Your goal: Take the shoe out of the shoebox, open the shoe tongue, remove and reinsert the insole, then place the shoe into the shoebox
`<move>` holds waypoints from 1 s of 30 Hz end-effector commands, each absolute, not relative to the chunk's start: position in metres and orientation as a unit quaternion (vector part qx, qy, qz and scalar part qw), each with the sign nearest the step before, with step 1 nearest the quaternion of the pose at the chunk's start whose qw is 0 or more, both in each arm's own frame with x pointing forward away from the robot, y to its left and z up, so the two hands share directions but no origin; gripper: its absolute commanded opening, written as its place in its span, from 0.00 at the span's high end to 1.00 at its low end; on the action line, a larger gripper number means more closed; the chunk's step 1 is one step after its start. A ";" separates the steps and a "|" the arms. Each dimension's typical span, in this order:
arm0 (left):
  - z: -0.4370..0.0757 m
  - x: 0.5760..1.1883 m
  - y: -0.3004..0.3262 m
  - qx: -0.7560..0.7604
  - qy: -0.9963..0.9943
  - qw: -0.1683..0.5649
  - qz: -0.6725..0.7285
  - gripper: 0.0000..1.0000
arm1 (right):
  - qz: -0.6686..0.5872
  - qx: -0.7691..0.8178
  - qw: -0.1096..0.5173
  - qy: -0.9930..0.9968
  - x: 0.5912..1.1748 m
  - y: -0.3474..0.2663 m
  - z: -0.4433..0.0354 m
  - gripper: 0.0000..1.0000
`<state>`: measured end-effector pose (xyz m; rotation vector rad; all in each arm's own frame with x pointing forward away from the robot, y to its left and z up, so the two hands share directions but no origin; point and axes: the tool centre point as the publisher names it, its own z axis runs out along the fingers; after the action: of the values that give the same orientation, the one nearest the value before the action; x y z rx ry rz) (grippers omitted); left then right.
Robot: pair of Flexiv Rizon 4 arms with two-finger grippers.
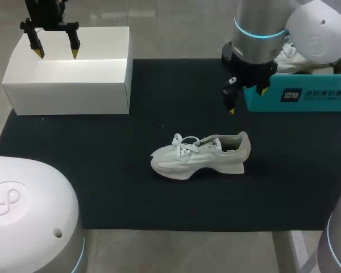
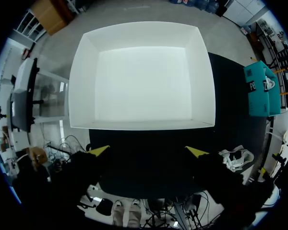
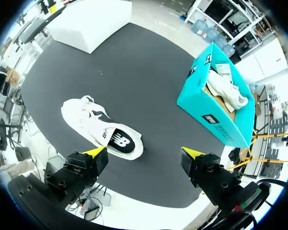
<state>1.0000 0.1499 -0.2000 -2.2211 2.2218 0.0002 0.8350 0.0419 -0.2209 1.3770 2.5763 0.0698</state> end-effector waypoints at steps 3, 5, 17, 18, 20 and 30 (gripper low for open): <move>-0.200 1.000 0.150 -0.707 0.707 0.000 0.000 0.00 | 0.151 0.028 0.197 0.968 0.830 0.034 -0.223 0.00; -0.200 1.000 0.150 -0.707 0.707 0.000 0.000 0.00 | 0.151 0.028 0.197 0.968 0.830 0.034 -0.223 0.00; -0.200 1.000 0.150 -0.707 0.707 0.000 0.000 0.00 | 0.318 -0.047 0.210 0.923 0.819 0.022 -0.225 0.00; -0.200 1.000 0.150 -0.707 0.707 0.000 0.000 0.00 | 0.325 -0.060 0.206 0.921 0.818 0.018 -0.226 0.00; -0.200 1.000 0.150 -0.707 0.707 0.000 0.000 0.00 | 0.352 -0.080 0.195 0.912 0.816 0.012 -0.228 0.00; -0.200 1.000 0.150 -0.707 0.707 0.000 0.000 0.00 | 0.431 -0.063 0.128 0.891 0.811 -0.004 -0.245 0.00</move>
<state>1.0000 0.1499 -0.2000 -2.2211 2.2217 0.0002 0.8137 0.0041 -0.2398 0.1942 2.7978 0.2891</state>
